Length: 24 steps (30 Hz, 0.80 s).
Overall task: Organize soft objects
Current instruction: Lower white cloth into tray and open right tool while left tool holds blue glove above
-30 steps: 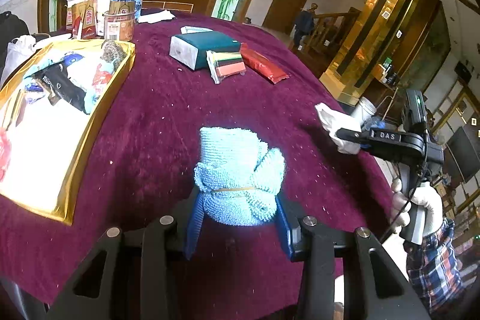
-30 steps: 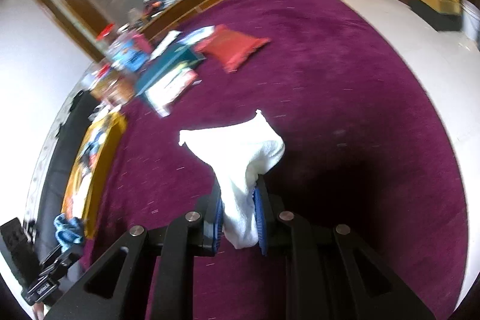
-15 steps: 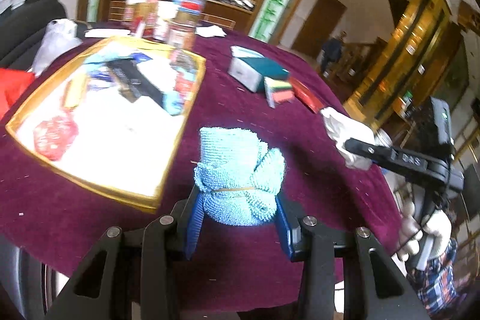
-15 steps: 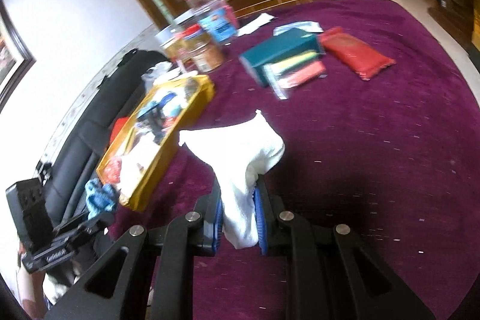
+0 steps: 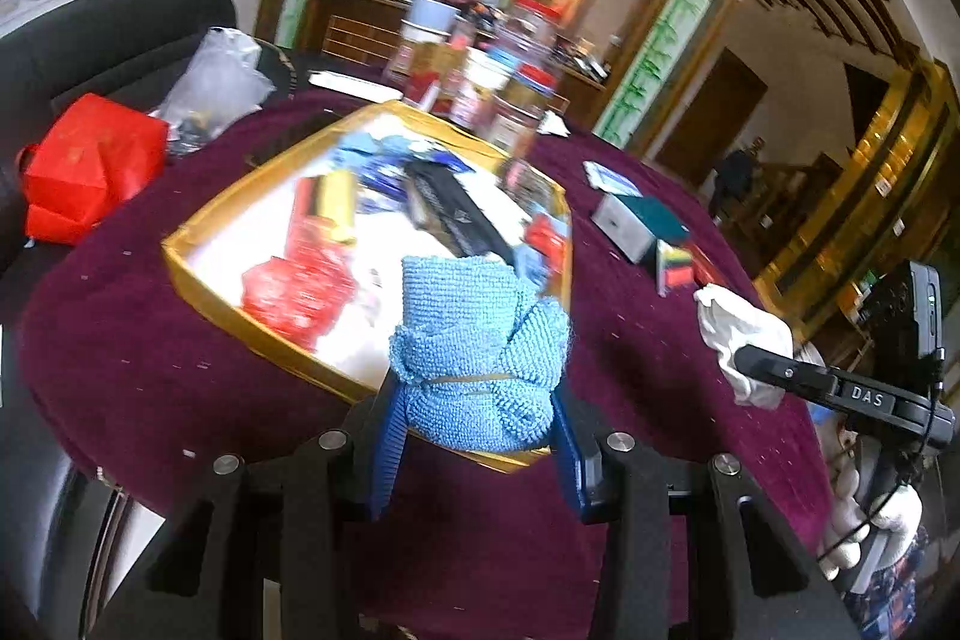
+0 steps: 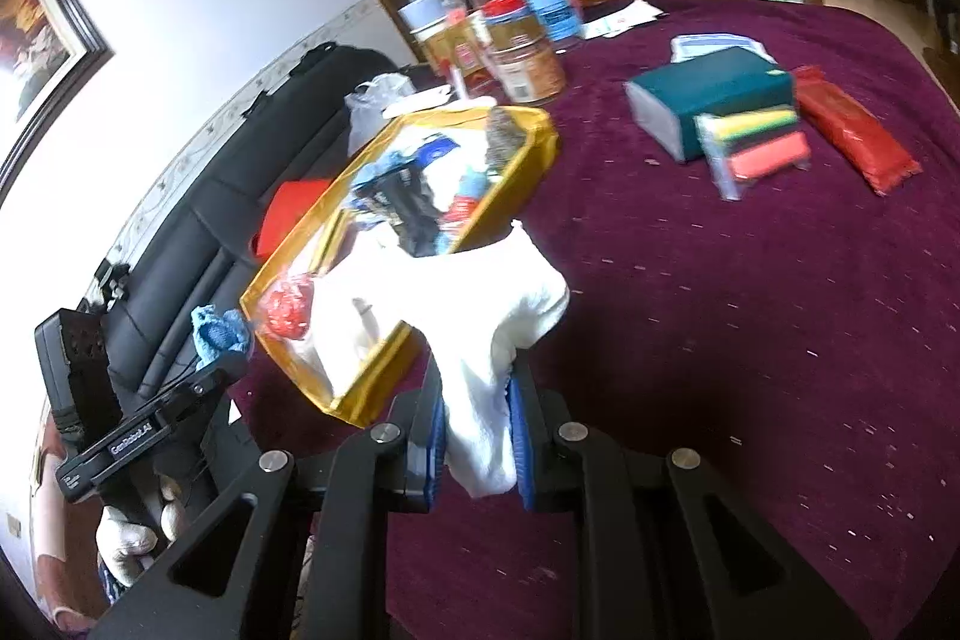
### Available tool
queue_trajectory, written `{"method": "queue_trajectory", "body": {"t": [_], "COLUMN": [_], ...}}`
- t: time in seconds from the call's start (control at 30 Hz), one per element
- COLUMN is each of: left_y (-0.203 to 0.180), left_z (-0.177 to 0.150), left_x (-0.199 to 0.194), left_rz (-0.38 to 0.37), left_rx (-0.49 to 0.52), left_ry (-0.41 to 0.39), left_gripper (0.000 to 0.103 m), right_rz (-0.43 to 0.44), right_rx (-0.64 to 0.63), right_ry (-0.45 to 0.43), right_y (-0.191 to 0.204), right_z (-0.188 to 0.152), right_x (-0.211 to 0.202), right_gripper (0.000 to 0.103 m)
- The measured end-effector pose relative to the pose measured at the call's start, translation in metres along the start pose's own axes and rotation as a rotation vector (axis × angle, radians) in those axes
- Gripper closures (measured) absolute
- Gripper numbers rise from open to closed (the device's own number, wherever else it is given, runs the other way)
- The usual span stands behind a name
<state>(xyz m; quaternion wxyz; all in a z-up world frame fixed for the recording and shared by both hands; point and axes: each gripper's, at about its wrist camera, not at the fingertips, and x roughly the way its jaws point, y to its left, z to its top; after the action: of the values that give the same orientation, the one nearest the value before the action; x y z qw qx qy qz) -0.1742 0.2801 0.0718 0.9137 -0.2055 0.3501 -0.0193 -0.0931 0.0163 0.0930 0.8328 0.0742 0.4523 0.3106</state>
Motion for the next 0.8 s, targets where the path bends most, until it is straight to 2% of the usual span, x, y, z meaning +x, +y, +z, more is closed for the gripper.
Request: {"method": "queue_trajectory", "body": {"t": [0.23, 0.47, 0.8], "left_y": [0.033, 0.051, 0.075], "left_z": [0.002, 0.004, 0.012], "left_x": [0.0, -0.003, -0.004], "left_rz": [0.027, 0.036, 0.04], "left_rx": [-0.066, -0.087, -0.109], "left_ry": [-0.005, -0.022, -0.034], "left_gripper": [0.058, 0.058, 0.058], "right_rz": [0.03, 0.043, -0.047], "right_rx": [-0.07, -0.145, -0.252], "right_ry": [0.037, 0.091, 0.147], "right_y": [0.044, 0.086, 0.122], "right_z": [0.019, 0.036, 0.077], "right_x": [0.032, 0.075, 0.15], "right_gripper": [0.085, 0.085, 0.085]}}
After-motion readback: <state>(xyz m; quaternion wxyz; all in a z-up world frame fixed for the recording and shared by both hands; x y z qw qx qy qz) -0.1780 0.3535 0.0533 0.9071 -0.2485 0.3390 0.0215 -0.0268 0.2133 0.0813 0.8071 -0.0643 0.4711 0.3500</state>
